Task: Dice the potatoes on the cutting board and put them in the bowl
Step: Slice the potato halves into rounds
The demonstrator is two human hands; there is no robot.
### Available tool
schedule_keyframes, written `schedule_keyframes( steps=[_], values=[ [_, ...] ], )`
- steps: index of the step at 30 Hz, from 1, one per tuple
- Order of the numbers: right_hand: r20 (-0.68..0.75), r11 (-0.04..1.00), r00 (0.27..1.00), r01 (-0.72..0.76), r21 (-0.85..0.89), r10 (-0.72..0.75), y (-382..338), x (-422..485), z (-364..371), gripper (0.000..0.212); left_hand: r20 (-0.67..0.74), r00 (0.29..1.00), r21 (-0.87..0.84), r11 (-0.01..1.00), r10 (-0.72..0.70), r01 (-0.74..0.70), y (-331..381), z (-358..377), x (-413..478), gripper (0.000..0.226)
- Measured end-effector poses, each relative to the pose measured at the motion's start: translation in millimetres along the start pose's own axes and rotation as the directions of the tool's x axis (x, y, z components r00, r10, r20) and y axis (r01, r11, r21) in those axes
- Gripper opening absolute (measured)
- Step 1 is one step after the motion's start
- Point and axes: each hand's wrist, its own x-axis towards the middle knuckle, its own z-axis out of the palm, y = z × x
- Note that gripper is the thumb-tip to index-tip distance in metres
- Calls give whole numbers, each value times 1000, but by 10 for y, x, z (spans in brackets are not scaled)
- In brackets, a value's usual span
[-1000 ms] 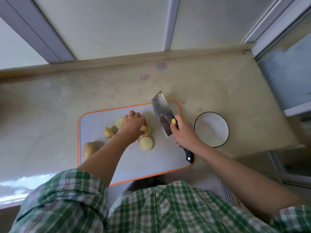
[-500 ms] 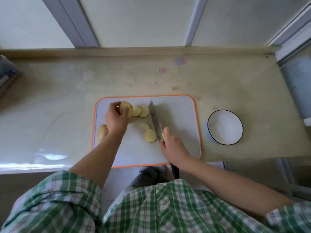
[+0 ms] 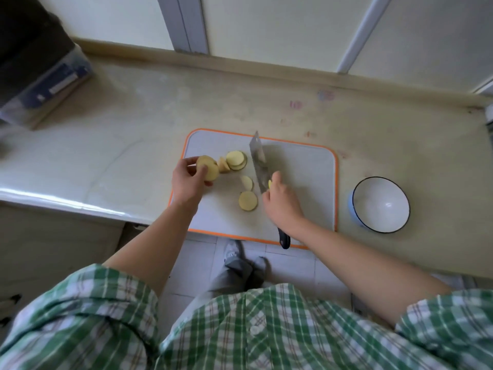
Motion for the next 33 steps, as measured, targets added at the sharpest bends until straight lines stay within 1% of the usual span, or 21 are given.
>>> schedule_keyframes(
  steps=[2, 4, 6, 7, 9, 11, 13, 15, 17, 20, 21, 22, 23, 24, 25, 26, 28, 30, 32, 33],
  values=[
    [-28, 999, 999, -43, -19, 43, 24, 28, -7, 36, 13, 1000, -33, 999, -10, 10, -24, -40, -20, 16],
    [28, 1000, 1000, 0, -27, 1, -28, -10, 25, 38, 21, 1000, -59, 998, -18, 19, -48, -67, -31, 16],
    [85, 998, 994, 64, -10, -63, -96, -62, 50, 30, 63, 998, -73, 997, -28, 32, -62, -67, -48, 16],
    [79, 998, 995, 68, 6, -68, -105, -75, 34, 26, 101, 994, -70, 997, -28, 36, -65, -57, -61, 15],
    [11, 999, 1000, 25, 48, -25, -37, -51, -43, 18, 198, 980, -52, 998, -30, 41, -67, 0, -87, 16],
    [-52, 991, 997, -53, 121, 59, 102, -27, -172, 11, 289, 956, -12, 998, -53, 59, -71, 120, -110, 18],
    [-67, 980, 989, -118, 160, 130, 275, -45, -311, 10, 360, 928, 45, 996, -92, 82, -83, 319, -139, 13],
    [-54, 977, 984, -162, 140, 171, 447, -96, -421, 10, 414, 902, 108, 991, -120, 82, -100, 578, -190, 8],
    [-61, 976, 979, -186, 109, 193, 609, -154, -465, 11, 439, 885, 160, 983, -154, 92, -122, 847, -248, 7],
    [-100, 973, 971, -210, 100, 219, 757, -229, -455, 12, 457, 862, 267, 958, -221, 104, -215, 1162, -267, 10],
    [-104, 971, 968, -217, 100, 227, 772, -252, -461, 11, 465, 859, 332, 941, -216, 57, -249, 1220, -250, 19],
    [-99, 971, 968, -221, 95, 230, 773, -277, -474, 10, 480, 858, 433, 900, -183, -50, -268, 1249, -227, 33],
    [-89, 973, 970, -219, 73, 225, 769, -300, -483, 9, 512, 849, 541, 817, -132, -199, -274, 1251, -214, 47],
    [-71, 976, 974, -214, 37, 217, 764, -319, -474, 9, 555, 828, 612, 714, -80, -341, -264, 1241, -219, 58],
    [-55, 978, 977, -207, 5, 207, 752, -340, -455, 11, 599, 800, 632, 636, -38, -443, -258, 1221, -235, 67],
    [-43, 980, 979, -199, -12, 199, 730, -356, -430, 12, 636, 772, 625, 593, -9, -507, -249, 1201, -254, 72],
    [-18, 985, 985, -170, -37, 169, 663, -371, -363, 17, 665, 745, 608, 545, 48, -578, -255, 1188, -267, 75],
    [22, 993, 993, -115, -25, 116, 602, -373, -293, 19, 663, 746, 628, 493, 67, -602, -283, 1197, -240, 68],
    [28, 997, 997, -74, 9, 74, 580, -356, -266, 17, 640, 766, 651, 487, 60, -583, -292, 1212, -216, 63],
    [1, 997, 997, -71, 16, 71, 583, -340, -280, 16, 630, 774, 653, 495, 65, -573, -301, 1215, -213, 62]
  ],
)
